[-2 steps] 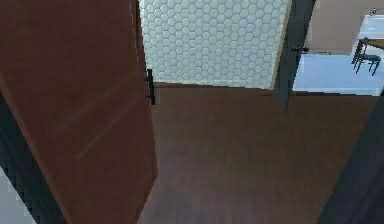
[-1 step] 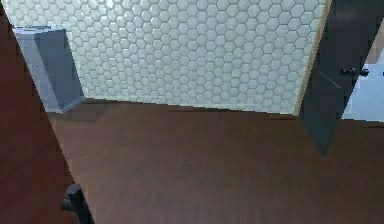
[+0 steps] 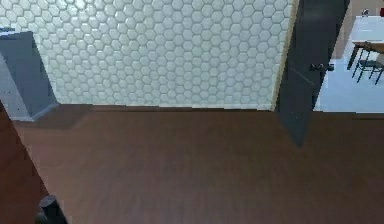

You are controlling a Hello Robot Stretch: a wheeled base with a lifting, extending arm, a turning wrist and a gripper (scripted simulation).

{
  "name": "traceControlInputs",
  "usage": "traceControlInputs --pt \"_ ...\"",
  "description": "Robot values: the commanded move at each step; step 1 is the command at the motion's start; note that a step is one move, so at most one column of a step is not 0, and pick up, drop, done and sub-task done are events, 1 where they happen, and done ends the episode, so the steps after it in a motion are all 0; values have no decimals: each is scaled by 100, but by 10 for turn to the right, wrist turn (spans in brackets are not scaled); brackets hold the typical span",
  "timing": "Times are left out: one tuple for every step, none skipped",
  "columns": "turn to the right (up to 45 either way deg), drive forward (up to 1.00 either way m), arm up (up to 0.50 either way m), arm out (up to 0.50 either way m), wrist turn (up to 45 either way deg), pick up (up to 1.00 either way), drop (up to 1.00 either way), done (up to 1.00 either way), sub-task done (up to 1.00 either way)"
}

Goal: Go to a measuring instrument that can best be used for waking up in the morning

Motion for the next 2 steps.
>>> traceControlInputs --pt "0 45 0 0 0 0 0 0 0" --pt "-450 0 0 0 0 0 0 0 0"
